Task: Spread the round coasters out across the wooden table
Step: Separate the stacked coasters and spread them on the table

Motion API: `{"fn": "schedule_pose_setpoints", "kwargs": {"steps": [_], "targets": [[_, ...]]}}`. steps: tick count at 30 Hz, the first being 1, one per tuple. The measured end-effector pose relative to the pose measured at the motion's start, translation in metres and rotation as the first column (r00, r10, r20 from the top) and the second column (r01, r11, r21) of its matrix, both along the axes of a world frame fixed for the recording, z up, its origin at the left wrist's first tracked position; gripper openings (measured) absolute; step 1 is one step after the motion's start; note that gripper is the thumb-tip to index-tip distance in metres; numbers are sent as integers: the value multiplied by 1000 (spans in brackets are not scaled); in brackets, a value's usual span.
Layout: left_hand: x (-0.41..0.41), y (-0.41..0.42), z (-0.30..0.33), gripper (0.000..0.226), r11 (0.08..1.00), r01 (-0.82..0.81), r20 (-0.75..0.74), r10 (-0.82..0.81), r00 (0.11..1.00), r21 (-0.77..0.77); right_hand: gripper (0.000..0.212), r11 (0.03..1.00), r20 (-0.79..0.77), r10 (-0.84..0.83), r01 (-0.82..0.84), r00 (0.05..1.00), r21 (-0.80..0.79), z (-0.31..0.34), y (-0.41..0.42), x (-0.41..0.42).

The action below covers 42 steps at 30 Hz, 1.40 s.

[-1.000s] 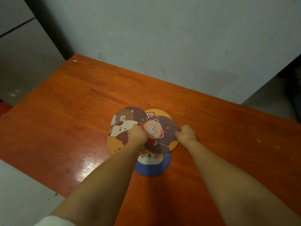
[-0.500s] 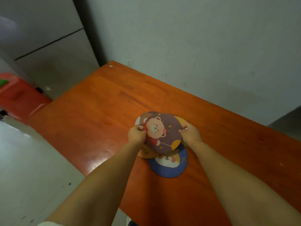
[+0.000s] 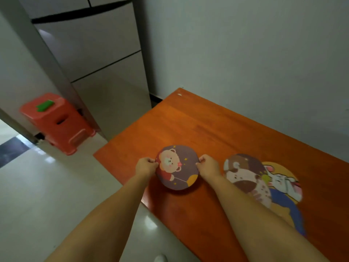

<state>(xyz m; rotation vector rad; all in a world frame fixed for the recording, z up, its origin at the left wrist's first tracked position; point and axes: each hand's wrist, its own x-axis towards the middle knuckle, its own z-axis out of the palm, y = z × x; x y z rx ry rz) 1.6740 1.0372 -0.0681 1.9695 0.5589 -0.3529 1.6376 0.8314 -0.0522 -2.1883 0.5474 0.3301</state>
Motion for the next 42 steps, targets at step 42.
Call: {"fn": "schedule_pose_setpoints", "kwargs": {"steps": [42], "targets": [[-6, -203, -12, 26, 629, 728, -130, -726, 676, 272, 18, 853, -185, -482, 411, 856, -320, -15, -176, -103]]}}
